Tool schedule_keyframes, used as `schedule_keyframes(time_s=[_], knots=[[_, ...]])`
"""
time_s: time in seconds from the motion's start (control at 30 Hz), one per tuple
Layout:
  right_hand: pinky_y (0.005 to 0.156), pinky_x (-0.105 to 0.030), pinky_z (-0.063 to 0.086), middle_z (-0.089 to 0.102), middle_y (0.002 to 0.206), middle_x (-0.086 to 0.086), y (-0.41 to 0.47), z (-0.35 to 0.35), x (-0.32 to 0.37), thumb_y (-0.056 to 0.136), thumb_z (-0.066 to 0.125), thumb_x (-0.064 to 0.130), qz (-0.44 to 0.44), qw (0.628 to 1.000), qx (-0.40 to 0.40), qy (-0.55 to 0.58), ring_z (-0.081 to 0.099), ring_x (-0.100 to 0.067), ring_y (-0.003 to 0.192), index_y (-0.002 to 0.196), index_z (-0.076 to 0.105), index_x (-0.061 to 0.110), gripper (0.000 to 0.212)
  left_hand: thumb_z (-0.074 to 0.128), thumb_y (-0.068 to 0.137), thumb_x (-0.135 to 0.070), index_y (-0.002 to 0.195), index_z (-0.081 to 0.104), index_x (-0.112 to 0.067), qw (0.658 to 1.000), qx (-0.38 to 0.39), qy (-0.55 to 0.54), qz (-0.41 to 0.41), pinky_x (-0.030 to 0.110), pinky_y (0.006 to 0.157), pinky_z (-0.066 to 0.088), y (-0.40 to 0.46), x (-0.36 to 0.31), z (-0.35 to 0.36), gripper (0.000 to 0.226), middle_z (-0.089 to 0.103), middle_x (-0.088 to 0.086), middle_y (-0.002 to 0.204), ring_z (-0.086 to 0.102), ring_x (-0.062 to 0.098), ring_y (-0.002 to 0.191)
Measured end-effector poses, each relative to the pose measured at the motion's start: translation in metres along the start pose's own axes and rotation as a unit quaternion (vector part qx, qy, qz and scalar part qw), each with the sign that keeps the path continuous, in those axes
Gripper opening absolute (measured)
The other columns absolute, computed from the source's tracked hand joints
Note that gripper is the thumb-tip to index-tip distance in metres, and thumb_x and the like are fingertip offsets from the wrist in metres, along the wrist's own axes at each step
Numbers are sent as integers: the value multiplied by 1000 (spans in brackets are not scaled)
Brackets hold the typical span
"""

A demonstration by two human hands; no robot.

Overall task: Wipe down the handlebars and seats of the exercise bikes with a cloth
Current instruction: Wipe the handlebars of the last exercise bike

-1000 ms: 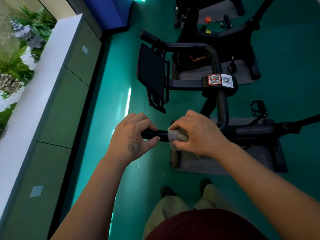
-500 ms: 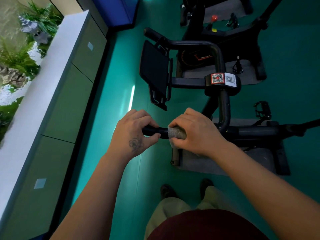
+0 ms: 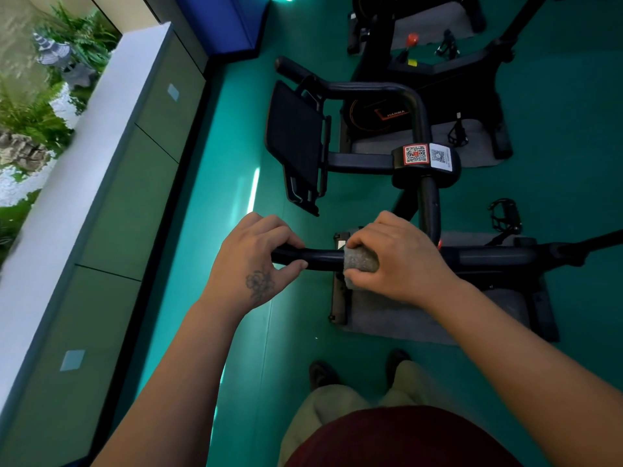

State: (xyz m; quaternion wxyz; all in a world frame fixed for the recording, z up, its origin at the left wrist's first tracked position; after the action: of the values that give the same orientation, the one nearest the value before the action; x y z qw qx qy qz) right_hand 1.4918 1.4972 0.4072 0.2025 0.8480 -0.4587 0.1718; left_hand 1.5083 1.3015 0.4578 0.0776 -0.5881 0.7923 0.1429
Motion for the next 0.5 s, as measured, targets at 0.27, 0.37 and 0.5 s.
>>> schedule_keyframes(time_s=[0.27, 0.37, 0.5], knots=[[86, -30, 42, 66, 102, 11, -9, -2, -3, 80, 74, 52, -29, 999, -6, -16, 49, -14, 98, 112, 69, 26, 42, 90, 78, -38, 93, 76, -34, 1000, -4, 7, -6, 24, 73, 34, 0, 0, 0, 21, 63, -20, 93, 45, 9, 84], [86, -29, 38, 66, 103, 12, -21, -11, -22, 79, 73, 54, -24, 999, -10, -36, 49, -15, 99, 112, 70, 27, 43, 91, 77, -37, 92, 76, -35, 1000, -4, 7, -6, 22, 72, 33, 0, 0, 0, 21, 64, -20, 92, 46, 10, 84], [87, -36, 43, 67, 106, 13, -33, -19, -35, 81, 70, 54, -25, 998, -16, -47, 50, -18, 102, 114, 70, 27, 43, 89, 77, -38, 90, 76, -37, 1000, -3, 17, -12, 24, 70, 33, 1, -1, 1, 19, 64, -20, 92, 46, 9, 84]])
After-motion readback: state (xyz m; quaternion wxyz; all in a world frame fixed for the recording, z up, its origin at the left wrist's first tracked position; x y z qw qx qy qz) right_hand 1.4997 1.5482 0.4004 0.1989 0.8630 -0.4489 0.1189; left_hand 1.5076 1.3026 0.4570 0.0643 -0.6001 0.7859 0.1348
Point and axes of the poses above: each hand's wrist, its own y-axis towards the middle knuckle, its own z-axis out of the palm, x = y × z, the point moved 9 cm from there along y, towards the middle knuckle
